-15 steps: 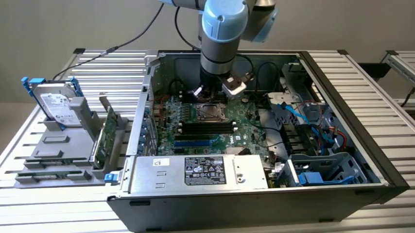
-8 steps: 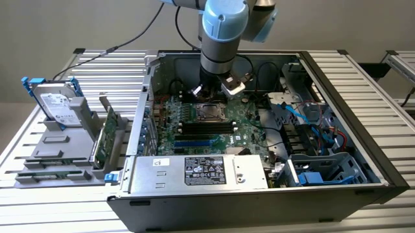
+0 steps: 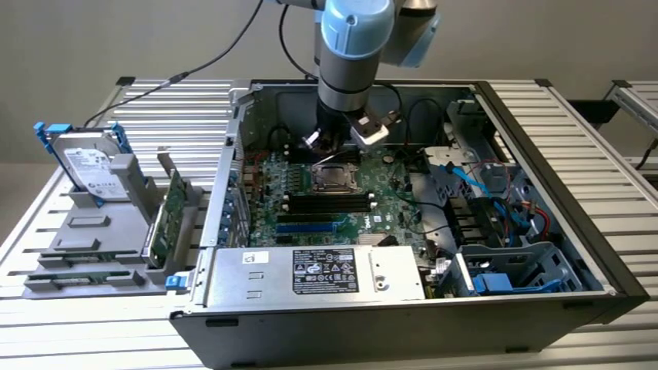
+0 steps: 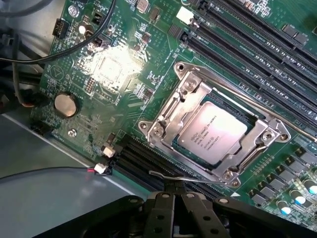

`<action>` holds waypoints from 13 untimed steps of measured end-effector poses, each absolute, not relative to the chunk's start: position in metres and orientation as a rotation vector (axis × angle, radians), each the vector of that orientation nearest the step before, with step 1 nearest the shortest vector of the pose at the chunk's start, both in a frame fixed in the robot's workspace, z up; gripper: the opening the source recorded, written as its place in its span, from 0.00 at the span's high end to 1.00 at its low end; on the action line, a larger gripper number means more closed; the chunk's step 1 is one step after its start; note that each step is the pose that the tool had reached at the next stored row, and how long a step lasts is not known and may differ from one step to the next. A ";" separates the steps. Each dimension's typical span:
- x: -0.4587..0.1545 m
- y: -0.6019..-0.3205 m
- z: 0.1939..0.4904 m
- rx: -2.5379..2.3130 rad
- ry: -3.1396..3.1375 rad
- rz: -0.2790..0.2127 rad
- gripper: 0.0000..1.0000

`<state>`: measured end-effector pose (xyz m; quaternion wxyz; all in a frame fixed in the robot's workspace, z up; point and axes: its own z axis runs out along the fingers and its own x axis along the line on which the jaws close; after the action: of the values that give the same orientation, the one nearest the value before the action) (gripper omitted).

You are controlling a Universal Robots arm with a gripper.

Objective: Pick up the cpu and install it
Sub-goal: 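Install the first cpu locking lever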

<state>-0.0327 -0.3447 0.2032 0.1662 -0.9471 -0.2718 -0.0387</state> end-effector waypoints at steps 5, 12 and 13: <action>-0.033 -0.344 0.213 -2.695 -0.770 -0.094 0.89; -0.036 -0.340 0.216 -2.684 -0.753 -0.012 0.89; -0.037 -0.339 0.216 -2.682 -0.751 0.001 0.89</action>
<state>-0.0370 -0.3395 0.2162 0.1773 -0.9477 -0.2652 0.0002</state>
